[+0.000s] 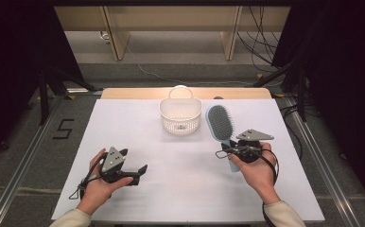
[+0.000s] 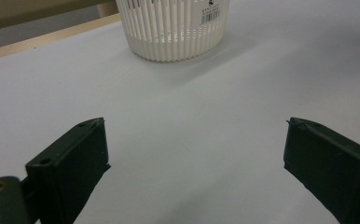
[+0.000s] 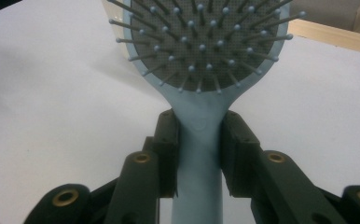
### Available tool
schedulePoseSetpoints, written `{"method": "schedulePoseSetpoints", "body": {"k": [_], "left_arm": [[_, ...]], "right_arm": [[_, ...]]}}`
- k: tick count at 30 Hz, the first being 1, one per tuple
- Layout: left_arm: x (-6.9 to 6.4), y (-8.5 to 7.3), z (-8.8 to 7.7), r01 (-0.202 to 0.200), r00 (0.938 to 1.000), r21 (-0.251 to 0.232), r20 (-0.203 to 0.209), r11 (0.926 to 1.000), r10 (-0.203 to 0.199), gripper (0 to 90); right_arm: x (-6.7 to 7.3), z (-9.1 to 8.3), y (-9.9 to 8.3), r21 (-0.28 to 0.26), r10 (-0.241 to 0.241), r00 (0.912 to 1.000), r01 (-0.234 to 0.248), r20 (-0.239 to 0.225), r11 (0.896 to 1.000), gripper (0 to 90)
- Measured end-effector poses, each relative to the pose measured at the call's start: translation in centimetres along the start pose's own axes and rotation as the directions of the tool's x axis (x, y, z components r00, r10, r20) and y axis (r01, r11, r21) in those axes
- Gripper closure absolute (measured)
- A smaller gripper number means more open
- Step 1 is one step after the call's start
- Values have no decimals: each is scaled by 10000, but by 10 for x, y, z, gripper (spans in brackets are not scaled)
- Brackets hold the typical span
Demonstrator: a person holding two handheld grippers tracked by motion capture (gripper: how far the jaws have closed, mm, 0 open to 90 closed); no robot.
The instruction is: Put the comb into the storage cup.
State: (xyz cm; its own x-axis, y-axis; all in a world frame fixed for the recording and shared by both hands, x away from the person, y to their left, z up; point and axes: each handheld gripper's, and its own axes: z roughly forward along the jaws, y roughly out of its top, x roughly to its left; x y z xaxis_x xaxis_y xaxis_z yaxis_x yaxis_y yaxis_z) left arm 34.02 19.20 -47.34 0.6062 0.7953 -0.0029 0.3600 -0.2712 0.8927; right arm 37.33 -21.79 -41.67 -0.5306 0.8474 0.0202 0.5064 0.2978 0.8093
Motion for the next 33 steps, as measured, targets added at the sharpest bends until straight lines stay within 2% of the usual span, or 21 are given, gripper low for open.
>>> {"method": "schedulePoseSetpoints", "body": {"k": [33], "left_arm": [[1,0,0,10,10000,-45,-18,10000,-10,60]], "right_arm": [[2,7,12,-537,-21,9999,28,139,9986,706]]}}
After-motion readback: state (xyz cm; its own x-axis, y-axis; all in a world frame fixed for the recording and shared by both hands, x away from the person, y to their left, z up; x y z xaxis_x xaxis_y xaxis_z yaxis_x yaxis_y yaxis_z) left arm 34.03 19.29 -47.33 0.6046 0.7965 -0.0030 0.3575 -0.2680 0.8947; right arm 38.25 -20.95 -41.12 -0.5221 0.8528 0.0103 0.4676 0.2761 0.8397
